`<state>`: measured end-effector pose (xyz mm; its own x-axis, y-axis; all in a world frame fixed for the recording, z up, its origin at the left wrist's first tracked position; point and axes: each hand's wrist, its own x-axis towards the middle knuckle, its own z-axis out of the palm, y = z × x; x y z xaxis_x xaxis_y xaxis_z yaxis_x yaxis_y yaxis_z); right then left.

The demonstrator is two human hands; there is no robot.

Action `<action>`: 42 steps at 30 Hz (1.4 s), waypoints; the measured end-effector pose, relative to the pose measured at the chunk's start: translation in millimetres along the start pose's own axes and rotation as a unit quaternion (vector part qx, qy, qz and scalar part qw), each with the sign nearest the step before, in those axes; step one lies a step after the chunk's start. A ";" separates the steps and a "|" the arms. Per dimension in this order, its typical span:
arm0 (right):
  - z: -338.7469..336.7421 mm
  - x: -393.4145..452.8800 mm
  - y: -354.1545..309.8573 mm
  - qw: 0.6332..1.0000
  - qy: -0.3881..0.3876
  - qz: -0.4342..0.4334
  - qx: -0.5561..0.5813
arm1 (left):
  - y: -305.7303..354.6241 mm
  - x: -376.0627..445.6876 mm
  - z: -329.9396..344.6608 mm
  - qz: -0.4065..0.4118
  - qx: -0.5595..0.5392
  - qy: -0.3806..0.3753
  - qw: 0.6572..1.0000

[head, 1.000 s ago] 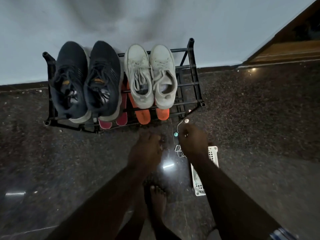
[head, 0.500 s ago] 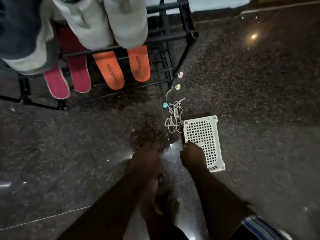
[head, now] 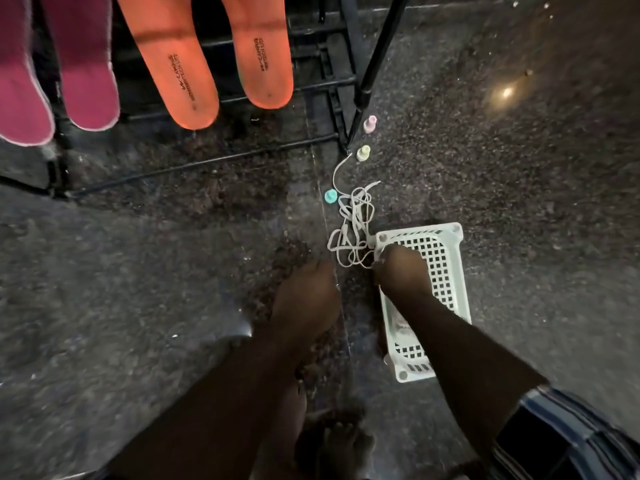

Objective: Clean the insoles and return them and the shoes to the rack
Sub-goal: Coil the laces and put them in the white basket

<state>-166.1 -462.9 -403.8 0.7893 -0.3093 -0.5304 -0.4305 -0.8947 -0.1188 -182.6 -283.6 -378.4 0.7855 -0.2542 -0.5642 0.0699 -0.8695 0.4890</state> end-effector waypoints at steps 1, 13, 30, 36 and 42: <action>-0.1 4.3 0.2 1.000 0.006 -0.012 0.003 | 0.7 6.4 -0.3 0.002 -0.002 0.002 1.000; -12.9 46.2 -26.4 0.991 0.038 -0.119 -0.041 | -8.6 59.9 0.6 0.035 -0.001 0.027 0.999; 32.0 -149.8 -67.9 0.968 0.004 -0.229 -0.100 | -48.2 -121.1 29.3 0.073 0.162 0.089 0.980; 6.9 -183.3 -59.0 0.974 0.083 -0.205 0.047 | -56.5 -148.0 17.7 0.102 0.130 0.156 0.974; 27.9 -132.5 -59.8 0.978 0.094 -0.185 -0.025 | -62.9 -105.7 11.5 0.083 0.093 0.159 0.979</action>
<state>-257.1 -359.4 -349.9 0.9556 -0.0115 -0.2943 -0.0821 -0.9700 -0.2287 -277.2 -206.8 -357.2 0.9306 -0.2787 -0.2373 -0.1644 -0.8974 0.4094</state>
